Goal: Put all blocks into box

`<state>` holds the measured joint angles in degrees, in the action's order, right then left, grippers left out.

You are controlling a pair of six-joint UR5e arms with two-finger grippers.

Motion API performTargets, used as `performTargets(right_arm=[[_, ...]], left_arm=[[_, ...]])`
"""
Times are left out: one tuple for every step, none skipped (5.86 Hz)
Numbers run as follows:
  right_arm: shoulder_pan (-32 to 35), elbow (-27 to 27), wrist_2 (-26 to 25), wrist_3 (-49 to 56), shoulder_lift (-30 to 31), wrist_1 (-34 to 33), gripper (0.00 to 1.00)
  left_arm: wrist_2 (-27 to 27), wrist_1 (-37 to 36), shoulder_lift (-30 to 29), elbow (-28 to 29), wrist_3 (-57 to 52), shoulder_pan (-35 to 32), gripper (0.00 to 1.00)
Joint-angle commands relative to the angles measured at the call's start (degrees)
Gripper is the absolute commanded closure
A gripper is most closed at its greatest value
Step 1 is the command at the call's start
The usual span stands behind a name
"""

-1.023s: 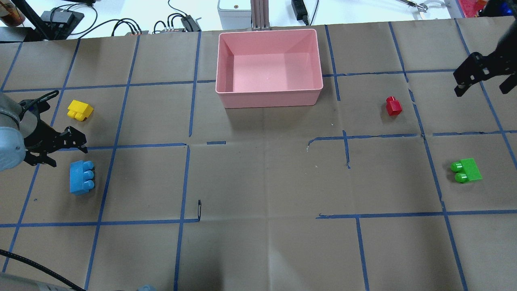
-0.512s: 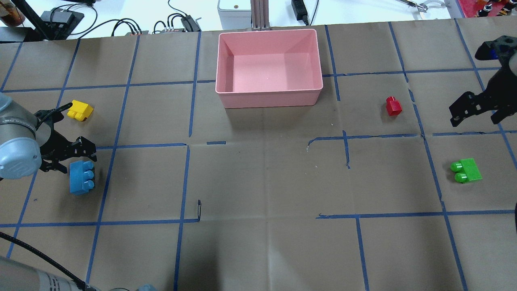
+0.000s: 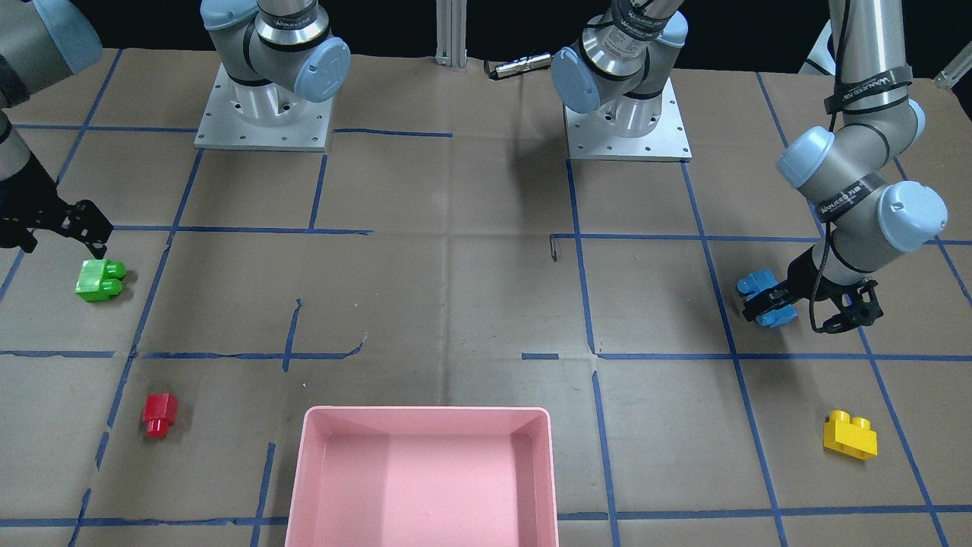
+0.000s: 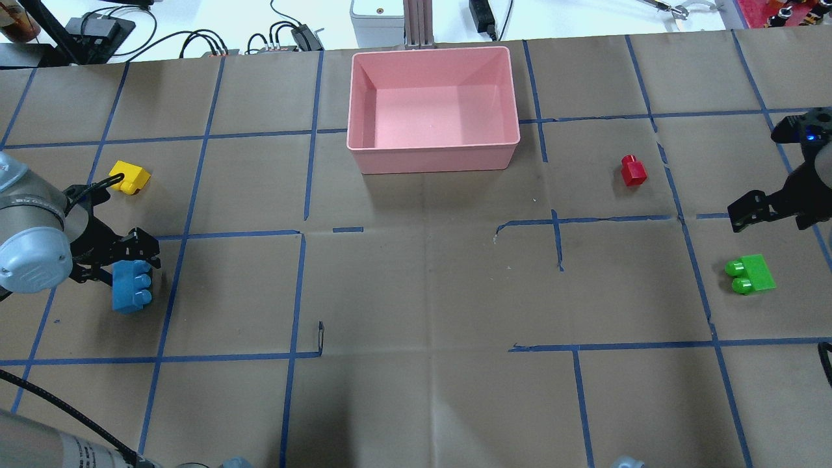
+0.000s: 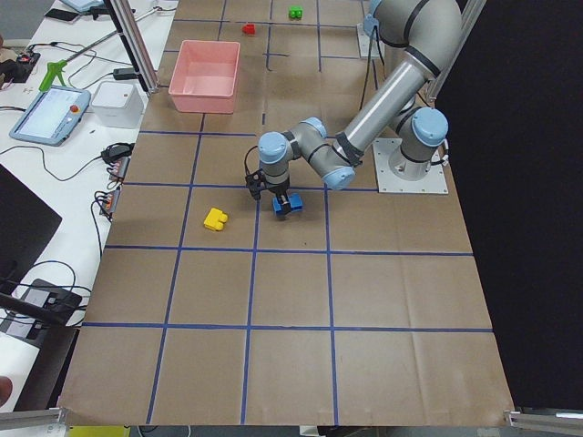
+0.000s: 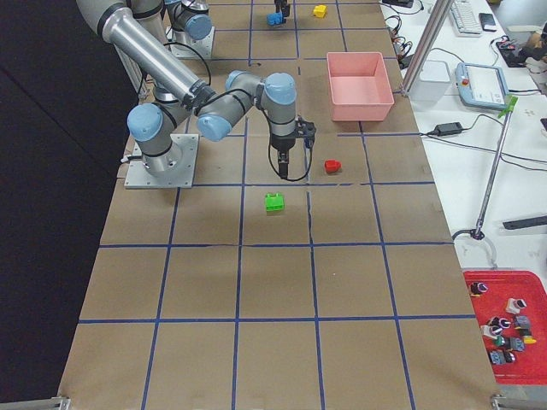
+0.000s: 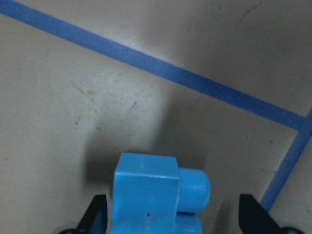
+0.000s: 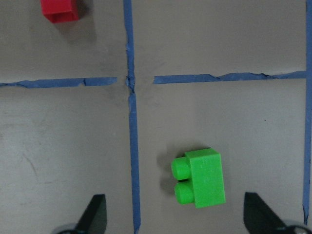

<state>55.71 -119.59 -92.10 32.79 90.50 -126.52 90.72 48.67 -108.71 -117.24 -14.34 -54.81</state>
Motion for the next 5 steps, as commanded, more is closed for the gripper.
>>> performTargets(right_arm=[[-5.49, -0.38, 0.26, 4.82, -0.58, -0.57, 0.00], [-6.66, -0.38, 0.34, 4.65, -2.24, -1.09, 0.00], [-6.67, -1.78, 0.34, 5.61, -4.17, -1.18, 0.00], [-6.67, -5.01, 0.87, 7.88, -5.06, -7.01, 0.00], [-6.49, -7.56, 2.18, 9.64, -5.59, -12.29, 0.01]], left_arm=[[0.24, 0.20, -0.01, -0.10, -0.34, 0.05, 0.24], [1.11, 0.20, 0.08, -0.10, -0.34, 0.05, 0.41], [3.04, 0.29, 0.08, -0.01, -0.34, 0.05, 0.58], [3.14, 0.81, 0.16, 0.51, -0.34, 0.05, 0.71], [4.54, 1.34, 1.38, 1.21, -0.34, 0.05, 0.76]])
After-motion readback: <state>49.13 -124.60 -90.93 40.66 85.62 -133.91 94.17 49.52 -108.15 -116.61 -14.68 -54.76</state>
